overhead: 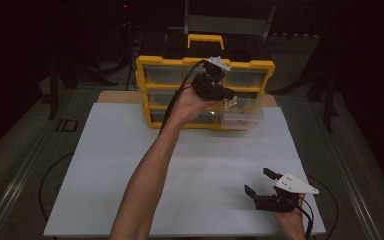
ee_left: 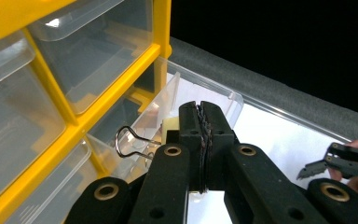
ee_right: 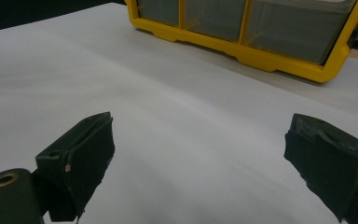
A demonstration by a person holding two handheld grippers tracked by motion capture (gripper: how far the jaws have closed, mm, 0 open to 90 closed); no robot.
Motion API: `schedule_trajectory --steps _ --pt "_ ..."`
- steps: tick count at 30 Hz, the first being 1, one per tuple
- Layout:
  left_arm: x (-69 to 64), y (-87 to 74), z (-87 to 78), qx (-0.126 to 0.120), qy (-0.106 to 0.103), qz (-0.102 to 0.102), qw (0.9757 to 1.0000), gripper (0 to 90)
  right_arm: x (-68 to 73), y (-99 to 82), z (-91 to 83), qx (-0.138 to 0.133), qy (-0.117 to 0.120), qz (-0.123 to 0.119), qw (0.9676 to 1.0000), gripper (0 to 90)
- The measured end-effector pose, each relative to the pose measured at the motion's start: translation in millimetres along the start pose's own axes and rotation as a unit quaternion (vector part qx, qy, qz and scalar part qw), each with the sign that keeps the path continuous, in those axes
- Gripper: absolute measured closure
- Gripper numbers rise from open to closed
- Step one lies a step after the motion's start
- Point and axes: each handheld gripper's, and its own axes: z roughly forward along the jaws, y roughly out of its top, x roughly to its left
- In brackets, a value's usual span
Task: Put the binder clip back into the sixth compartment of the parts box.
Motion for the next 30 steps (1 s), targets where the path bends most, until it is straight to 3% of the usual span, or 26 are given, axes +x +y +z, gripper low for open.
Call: schedule_trajectory --steps 15,24,25,27,28,29,30 --pt "-3.0 -1.3 24.4 0.002 0.002 -0.002 1.0 89.2 0.6 0.5 0.5 -0.002 0.001 -0.002 1.0 7.6" --pt "-4.1 -3.9 30.9 0.008 0.005 -0.001 1.0 88.6 0.6 0.5 0.6 -0.001 0.002 -0.002 1.0 7.6" --pt "-3.7 -4.8 30.8 0.004 0.001 -0.004 1.0 84.5 0.5 0.5 0.6 -0.001 0.002 -0.002 1.0 7.6" --pt "-4.0 -5.8 30.8 -0.001 -0.001 -0.01 0.9999 64.0 0.5 0.5 0.5 -0.001 0.001 -0.002 1.0 7.6" --pt "-5.0 -7.1 29.3 -0.002 0.006 -0.007 1.0 64.0 0.4 0.5 0.4 -0.001 0.001 -0.002 1.0 7.6" --pt "-5.3 -7.5 28.9 -0.002 0.007 -0.008 0.9999 50.3 0.6 0.5 0.6 -0.001 0.001 -0.002 1.0 7.6" --pt "-6.2 -8.0 27.6 -0.003 0.013 -0.007 0.9999 47.2 0.7 0.5 0.6 -0.001 0.001 -0.002 1.0 7.6"
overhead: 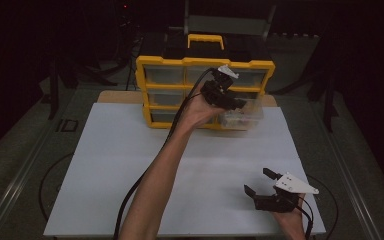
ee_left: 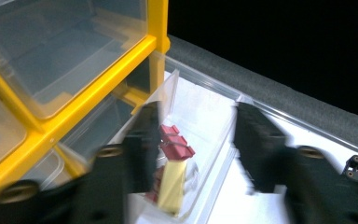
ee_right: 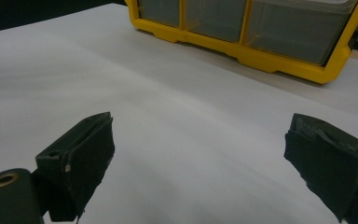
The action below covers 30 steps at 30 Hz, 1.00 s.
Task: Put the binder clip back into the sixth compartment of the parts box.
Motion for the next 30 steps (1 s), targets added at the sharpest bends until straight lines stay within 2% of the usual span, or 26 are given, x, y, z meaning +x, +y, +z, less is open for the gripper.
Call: schedule_trajectory --steps 1,2,6,11,13,18,20,24,25,30 --pt "-0.1 -0.5 -1.6 0.001 0.003 -0.001 1.0 39.7 0.0 0.0 0.3 0.0 0.001 -0.001 1.0 7.6" --pt "0.1 -1.3 -3.4 0.0 0.0 -0.003 1.0 37.1 0.1 0.1 0.5 0.0 0.001 -0.002 1.0 7.6" --pt "2.0 -8.1 -10.7 0.002 -0.002 -0.007 1.0 32.7 1.1 0.4 1.0 0.001 0.002 -0.002 1.0 7.6" --pt "2.4 -19.6 -21.2 0.009 0.032 0.003 0.9995 16.5 1.3 0.2 1.8 0.001 0.003 -0.003 1.0 7.6" --pt "2.7 -24.6 -27.7 0.016 0.044 0.011 0.9989 14.1 1.8 0.3 2.2 0.001 0.003 -0.004 1.0 7.6" --pt "2.7 -34.1 -39.5 0.017 0.062 0.008 0.9979 7.3 2.6 0.4 3.1 0.003 0.004 -0.004 1.0 7.6" --pt "3.2 -42.7 -48.2 0.01 0.07 0.0 0.9975 5.6 3.2 0.5 3.7 0.004 0.005 -0.005 1.0 7.6" --pt "3.2 -50.4 -55.7 0.003 0.071 -0.005 0.9974 2.6 3.5 0.5 4.1 0.004 0.005 -0.005 1.0 7.6" --pt "2.6 -56.8 -62.6 -0.004 0.075 -0.007 0.9971 2.6 3.6 0.5 3.9 0.004 0.005 -0.004 1.0 7.6" --pt "3.7 -71.6 -75.7 -0.001 0.09 -0.016 0.9958 0.6 3.0 0.2 3.7 0.003 0.003 -0.005 1.0 7.6"
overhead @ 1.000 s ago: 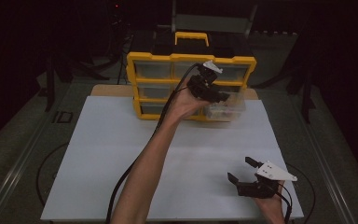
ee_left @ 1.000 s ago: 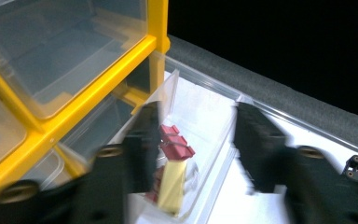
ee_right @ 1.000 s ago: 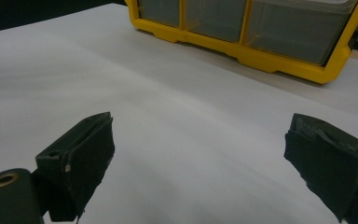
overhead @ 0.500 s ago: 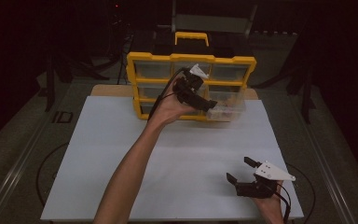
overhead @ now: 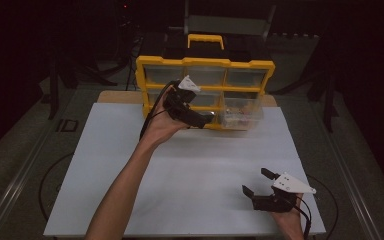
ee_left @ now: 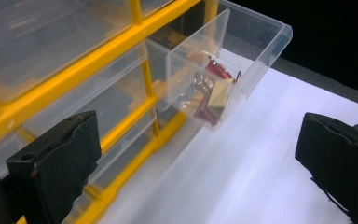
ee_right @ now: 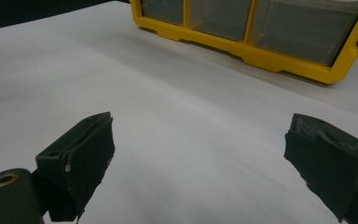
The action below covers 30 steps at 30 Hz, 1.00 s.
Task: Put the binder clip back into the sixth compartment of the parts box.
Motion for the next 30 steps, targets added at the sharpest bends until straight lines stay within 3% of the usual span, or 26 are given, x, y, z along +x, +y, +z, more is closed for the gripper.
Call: schedule_trajectory --steps 9,21,27,30 --pt "1.1 -32.7 -22.8 -0.004 0.021 0.006 0.9997 0.1 0.7 -0.1 0.4 0.0 0.001 0.0 1.0 7.6" --pt "8.7 -99.9 -56.2 -0.016 0.051 -0.001 0.9986 0.1 2.8 0.1 1.6 -0.001 0.002 -0.001 1.0 7.6" --pt "13.1 -137.7 -72.9 -0.031 0.063 -0.02 0.9973 0.0 4.0 0.8 2.3 -0.006 0.001 -0.002 1.0 7.6" --pt "12.5 -155.1 -78.4 -0.027 0.073 -0.02 0.9968 0.1 5.2 1.2 2.8 -0.008 0.002 -0.002 1.0 7.6"
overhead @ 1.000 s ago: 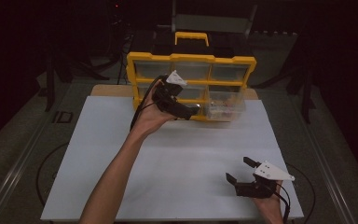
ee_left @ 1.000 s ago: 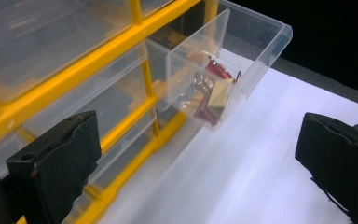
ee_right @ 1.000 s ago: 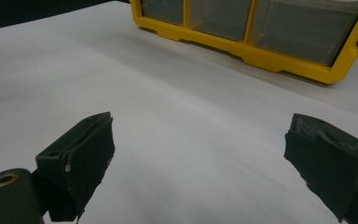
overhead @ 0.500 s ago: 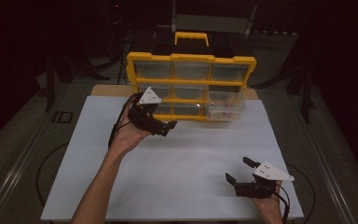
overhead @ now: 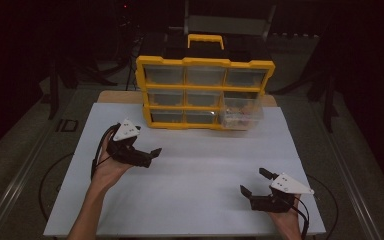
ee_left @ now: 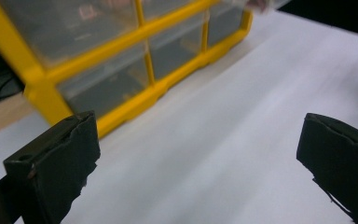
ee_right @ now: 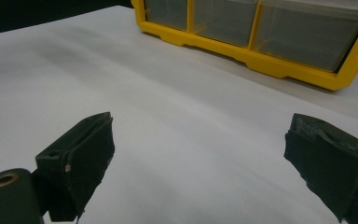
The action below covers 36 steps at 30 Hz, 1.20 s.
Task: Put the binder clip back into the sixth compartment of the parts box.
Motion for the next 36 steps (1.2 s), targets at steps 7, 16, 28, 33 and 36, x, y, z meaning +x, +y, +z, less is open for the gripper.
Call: schedule_trajectory --steps 7,16,28,33,36 --pt "-0.3 -49.8 -20.4 -0.021 0.017 -0.013 0.9996 0.1 1.8 1.5 0.0 -0.009 -0.001 -0.001 1.0 7.6" --pt "4.4 -103.4 -36.6 -0.054 0.034 -0.054 0.9965 0.1 5.4 4.3 3.5 -0.029 0.003 -0.005 0.9996 7.6" --pt "4.8 -123.5 -64.1 -0.085 0.061 -0.066 0.9923 0.1 4.6 6.1 10.4 -0.046 -0.001 -0.004 0.9989 7.6" --pt "7.6 -128.6 -72.4 -0.094 0.069 -0.072 0.9905 0.1 -0.8 4.5 7.9 -0.043 -0.009 -0.002 0.999 7.6" --pt "8.1 -128.2 -71.1 -0.096 0.071 -0.074 0.9901 0.1 -3.0 3.4 6.6 -0.041 -0.012 -0.002 0.9991 7.6"
